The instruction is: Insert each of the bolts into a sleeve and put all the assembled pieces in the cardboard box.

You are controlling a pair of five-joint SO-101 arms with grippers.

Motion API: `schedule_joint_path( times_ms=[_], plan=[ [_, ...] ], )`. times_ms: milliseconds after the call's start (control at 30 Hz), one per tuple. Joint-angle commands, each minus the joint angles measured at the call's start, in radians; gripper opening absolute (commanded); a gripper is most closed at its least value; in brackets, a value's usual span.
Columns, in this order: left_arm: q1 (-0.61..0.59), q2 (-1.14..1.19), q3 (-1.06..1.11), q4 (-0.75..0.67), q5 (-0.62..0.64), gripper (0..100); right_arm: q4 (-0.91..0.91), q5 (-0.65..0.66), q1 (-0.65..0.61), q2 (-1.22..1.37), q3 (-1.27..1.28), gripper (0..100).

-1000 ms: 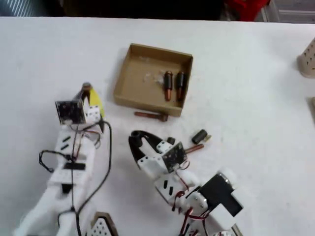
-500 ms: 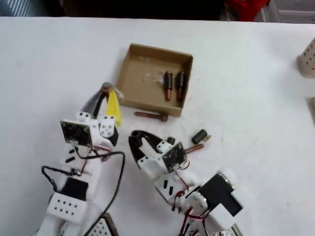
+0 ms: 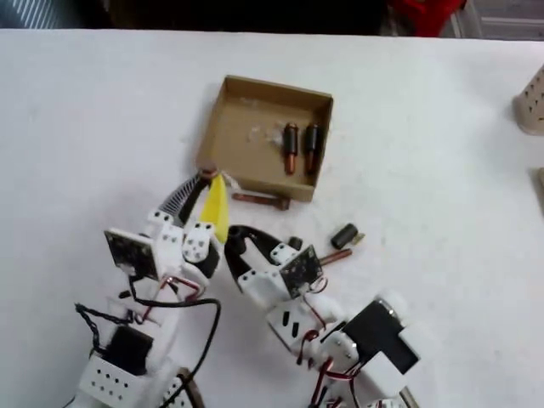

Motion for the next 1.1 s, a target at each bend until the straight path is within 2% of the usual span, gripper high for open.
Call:
schedule_joint_path(
  times_ms=[0,133,333,500,600,833,1067],
  plan=[
    [0.01,-0.031,-0.003,0.014,0.048,2,-0.007,-0.003,0.012,-0.002,-0.003,1.6],
    [0.012,-0.031,-0.003,0.003,0.11,2,-0.007,-0.003,0.01,-0.002,-0.003,1.6],
    [0.013,-0.031,-0.003,0.003,0.114,2,-0.005,-0.003,0.01,-0.002,-0.003,1.6],
    [0.067,-0.031,-0.003,0.014,0.11,2,-0.002,-0.003,0.01,-0.002,-0.005,1.6],
    [0.096,-0.031,-0.003,0.072,0.109,2,-0.005,-0.003,0.01,-0.002,-0.005,1.6],
    [0.093,-0.025,-0.003,0.152,0.107,2,-0.007,-0.003,0.01,-0.002,-0.003,1.6],
    [0.093,-0.024,-0.003,0.143,0.112,2,-0.007,-0.005,0.01,-0.002,-0.002,1.6]
  ],
)
